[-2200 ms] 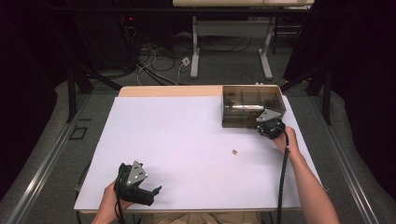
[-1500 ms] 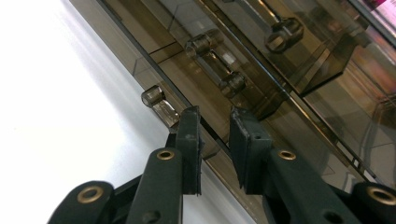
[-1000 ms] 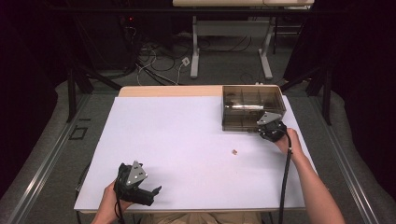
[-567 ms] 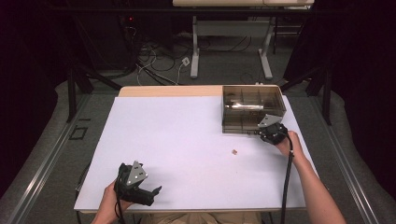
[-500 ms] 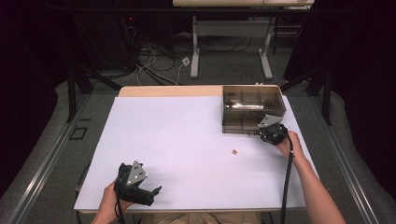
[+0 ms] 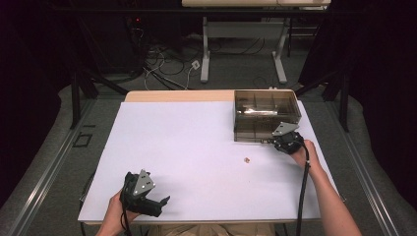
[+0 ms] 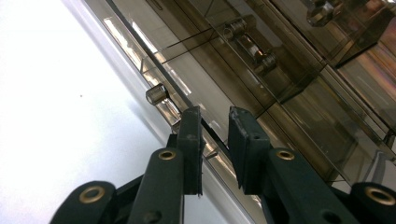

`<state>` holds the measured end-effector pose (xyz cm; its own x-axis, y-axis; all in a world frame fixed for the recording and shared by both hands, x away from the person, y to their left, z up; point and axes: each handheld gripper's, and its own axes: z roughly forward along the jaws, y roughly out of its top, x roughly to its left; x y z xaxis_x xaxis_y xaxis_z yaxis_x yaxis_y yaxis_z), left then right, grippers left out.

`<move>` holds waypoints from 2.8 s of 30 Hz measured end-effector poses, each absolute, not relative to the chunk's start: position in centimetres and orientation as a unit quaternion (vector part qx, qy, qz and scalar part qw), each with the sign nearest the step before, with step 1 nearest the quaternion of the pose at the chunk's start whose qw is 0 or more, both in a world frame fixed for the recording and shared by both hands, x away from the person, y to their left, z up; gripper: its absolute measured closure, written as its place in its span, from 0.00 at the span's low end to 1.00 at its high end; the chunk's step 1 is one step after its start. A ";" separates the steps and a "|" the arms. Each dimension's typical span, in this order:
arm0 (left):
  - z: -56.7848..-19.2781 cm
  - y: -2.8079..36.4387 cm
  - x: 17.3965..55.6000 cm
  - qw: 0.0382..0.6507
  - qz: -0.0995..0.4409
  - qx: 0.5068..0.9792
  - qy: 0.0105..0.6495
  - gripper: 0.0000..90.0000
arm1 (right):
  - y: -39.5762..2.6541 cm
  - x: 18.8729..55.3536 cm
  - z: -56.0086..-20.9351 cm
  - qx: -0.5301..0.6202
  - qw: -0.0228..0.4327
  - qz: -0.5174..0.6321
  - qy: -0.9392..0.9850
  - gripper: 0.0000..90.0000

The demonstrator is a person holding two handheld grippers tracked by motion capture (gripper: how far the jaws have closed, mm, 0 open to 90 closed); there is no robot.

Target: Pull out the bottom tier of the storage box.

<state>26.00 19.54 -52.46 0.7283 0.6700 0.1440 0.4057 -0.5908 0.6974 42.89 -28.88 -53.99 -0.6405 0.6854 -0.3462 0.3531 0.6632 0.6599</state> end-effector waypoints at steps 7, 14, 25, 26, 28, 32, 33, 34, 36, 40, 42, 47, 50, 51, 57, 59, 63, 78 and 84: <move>-52.4 19.6 26.0 0.326 0.194 0.872 0.308 0.00 | -29.0 42.9 -53.9 0.298 0.290 0.278 0.866 0.84; -52.4 19.6 26.0 0.325 0.193 0.873 0.306 0.00 | -29.0 42.8 -53.7 0.298 0.281 0.276 0.870 0.84; -52.5 19.6 26.0 0.327 0.195 0.871 0.310 0.00 | -29.1 42.8 -53.6 0.292 0.271 0.275 0.875 0.85; -52.5 19.6 26.0 0.327 0.196 0.871 0.310 0.00 | -29.2 42.9 -53.5 0.290 0.271 0.274 0.876 0.85; -52.5 19.6 26.0 0.327 0.199 0.870 0.309 0.00 | -29.2 42.8 -53.5 0.290 0.270 0.272 0.877 0.85; -52.5 19.6 26.0 0.329 0.200 0.869 0.310 0.00 | -29.2 42.8 -53.5 0.292 0.266 0.272 0.878 0.85; -52.5 19.6 26.0 0.329 0.200 0.870 0.310 0.00 | -29.2 42.9 -53.5 0.287 0.267 0.274 0.878 0.85; -52.5 19.6 26.0 0.329 0.200 0.870 0.310 0.00 | -29.2 42.9 -53.5 0.287 0.267 0.274 0.878 0.85; -52.5 19.6 26.0 0.328 0.200 0.870 0.309 0.00 | -29.2 42.8 -53.4 0.290 0.265 0.269 0.879 0.85; -52.5 19.6 26.0 0.328 0.200 0.870 0.308 0.00 | -29.3 42.8 -53.3 0.288 0.259 0.270 0.882 0.85; -52.5 19.6 26.0 0.328 0.200 0.870 0.309 0.00 | -29.3 42.7 -53.3 0.287 0.257 0.267 0.883 0.85; -52.5 19.6 26.0 0.329 0.200 0.870 0.309 0.00 | -29.5 42.8 -53.1 0.279 0.254 0.266 0.887 0.87; -52.5 19.6 26.0 0.327 0.201 0.871 0.307 0.00 | -29.5 42.7 -53.1 0.281 0.253 0.267 0.887 0.87; -52.5 19.6 26.0 0.328 0.199 0.871 0.308 0.00 | -29.5 42.6 -53.1 0.285 0.250 0.267 0.886 0.87; -52.4 19.6 26.0 0.324 0.194 0.874 0.306 0.00 | -29.5 42.7 -53.0 0.280 0.248 0.266 0.888 0.87; -52.5 19.6 26.0 0.327 0.199 0.871 0.308 0.00 | -29.6 42.7 -52.9 0.278 0.248 0.262 0.890 0.87; -52.5 19.6 26.0 0.326 0.196 0.873 0.306 0.00 | -29.6 42.6 -53.0 0.275 0.242 0.269 0.891 0.87; -52.5 19.5 26.1 0.326 0.196 0.873 0.305 0.00 | -29.9 42.6 -52.7 0.300 0.236 0.288 0.878 0.84; -52.5 19.5 26.1 0.326 0.196 0.873 0.305 0.00 | -30.5 42.7 -52.0 0.334 0.249 0.317 0.852 0.89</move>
